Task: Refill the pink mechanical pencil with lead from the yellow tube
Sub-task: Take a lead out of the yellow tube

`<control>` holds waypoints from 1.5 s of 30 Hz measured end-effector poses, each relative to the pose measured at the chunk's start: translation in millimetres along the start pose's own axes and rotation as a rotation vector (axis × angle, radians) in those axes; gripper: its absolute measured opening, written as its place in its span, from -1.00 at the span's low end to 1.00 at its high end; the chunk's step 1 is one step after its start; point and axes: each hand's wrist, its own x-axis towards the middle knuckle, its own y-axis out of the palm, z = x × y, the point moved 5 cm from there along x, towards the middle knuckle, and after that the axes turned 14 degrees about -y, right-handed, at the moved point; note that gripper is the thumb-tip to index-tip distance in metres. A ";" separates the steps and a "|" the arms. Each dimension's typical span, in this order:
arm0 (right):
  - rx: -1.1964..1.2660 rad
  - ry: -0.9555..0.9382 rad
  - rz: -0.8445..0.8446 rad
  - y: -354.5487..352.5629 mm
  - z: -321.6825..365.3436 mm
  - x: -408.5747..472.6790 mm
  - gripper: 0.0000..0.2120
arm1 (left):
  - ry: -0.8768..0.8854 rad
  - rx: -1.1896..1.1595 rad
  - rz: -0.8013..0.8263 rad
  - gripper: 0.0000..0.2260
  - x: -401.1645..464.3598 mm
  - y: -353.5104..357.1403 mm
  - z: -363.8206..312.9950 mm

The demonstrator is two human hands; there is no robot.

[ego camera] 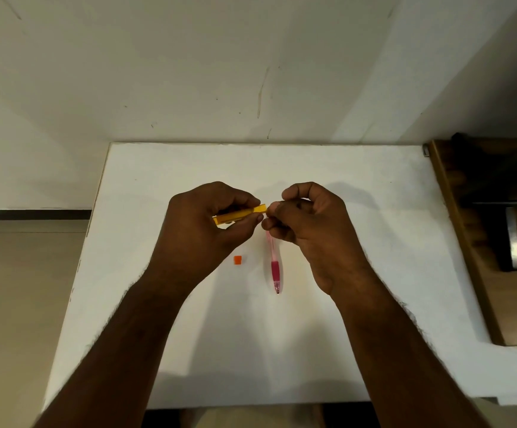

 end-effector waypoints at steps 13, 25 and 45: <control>0.159 0.147 0.128 9.7 -11.9 -7.1 -0.84 | 0.059 0.047 0.047 -0.84 -0.5 3.5 -1.2; 0.063 0.088 0.097 1.7 1.5 -3.0 -0.82 | -0.053 0.016 0.086 -0.83 0.2 4.9 6.4; 0.005 0.095 0.050 -5.1 -4.9 -1.1 -0.85 | -0.001 0.007 0.005 -0.85 1.0 2.7 4.4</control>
